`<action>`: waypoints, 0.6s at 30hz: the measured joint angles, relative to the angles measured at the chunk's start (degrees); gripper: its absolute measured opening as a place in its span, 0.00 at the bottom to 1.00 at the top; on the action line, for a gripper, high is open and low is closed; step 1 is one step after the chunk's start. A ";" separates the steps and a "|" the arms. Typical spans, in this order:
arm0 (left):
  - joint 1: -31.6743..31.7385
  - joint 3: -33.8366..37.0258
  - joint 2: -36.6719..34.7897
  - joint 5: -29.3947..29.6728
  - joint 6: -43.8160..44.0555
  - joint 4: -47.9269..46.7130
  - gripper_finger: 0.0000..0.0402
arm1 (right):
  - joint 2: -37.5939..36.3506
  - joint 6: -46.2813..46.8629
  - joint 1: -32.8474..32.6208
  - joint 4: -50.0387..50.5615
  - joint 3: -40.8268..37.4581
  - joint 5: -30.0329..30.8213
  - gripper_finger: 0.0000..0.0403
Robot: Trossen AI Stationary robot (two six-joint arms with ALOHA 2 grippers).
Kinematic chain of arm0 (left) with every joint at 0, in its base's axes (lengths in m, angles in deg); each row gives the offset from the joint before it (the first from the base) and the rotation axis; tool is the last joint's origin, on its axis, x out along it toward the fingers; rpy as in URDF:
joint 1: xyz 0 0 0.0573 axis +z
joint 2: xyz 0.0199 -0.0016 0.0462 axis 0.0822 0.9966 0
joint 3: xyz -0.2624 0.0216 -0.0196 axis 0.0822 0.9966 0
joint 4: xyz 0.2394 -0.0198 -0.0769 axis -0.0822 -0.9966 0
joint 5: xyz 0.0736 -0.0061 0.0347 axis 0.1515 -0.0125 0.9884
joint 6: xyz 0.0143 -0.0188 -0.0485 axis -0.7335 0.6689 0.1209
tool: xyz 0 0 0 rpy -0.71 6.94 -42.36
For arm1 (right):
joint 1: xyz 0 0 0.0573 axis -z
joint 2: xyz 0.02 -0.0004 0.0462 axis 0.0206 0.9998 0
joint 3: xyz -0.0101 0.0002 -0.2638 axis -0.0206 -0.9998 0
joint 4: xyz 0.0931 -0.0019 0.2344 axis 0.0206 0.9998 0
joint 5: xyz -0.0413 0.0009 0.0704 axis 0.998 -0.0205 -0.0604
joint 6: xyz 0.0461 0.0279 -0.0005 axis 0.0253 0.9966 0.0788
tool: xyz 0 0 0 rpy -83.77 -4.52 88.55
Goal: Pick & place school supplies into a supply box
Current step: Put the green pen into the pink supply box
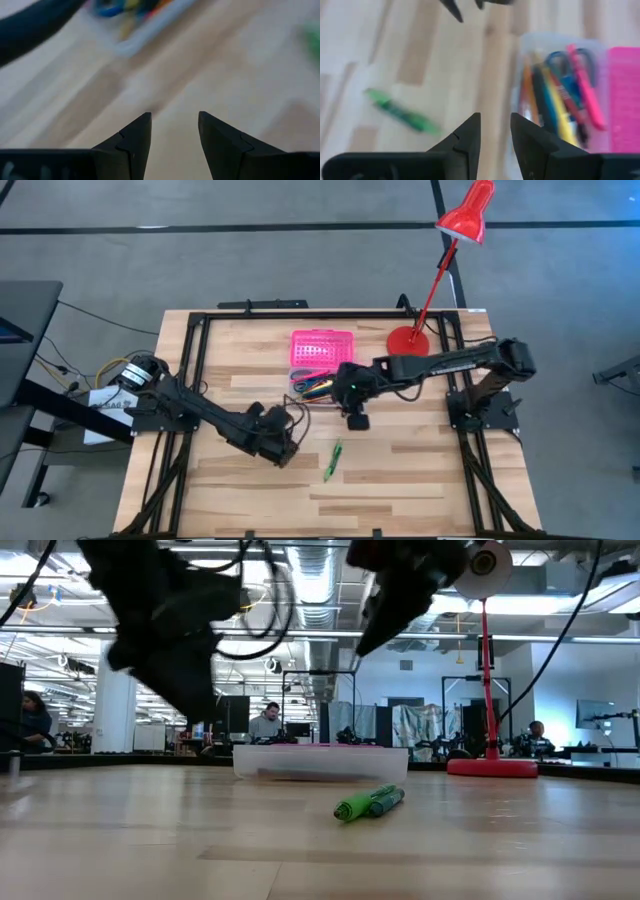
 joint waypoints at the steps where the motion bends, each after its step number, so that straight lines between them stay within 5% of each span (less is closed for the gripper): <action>1: 0.30 0.00 0.00 -0.67 -2.35 3.29 0.39 | -0.57 0.03 -0.68 1.02 -0.20 -0.82 0.24; 8: 3.00 0.00 0.00 -6.81 -18.78 25.30 0.39 | -9.36 6.62 -5.84 -6.51 -12.17 -3.35 0.24; 18: 7.54 0.02 2.68 -10.97 -24.00 33.18 0.39 | -25.74 25.89 -15.26 -19.41 -33.44 4.27 0.24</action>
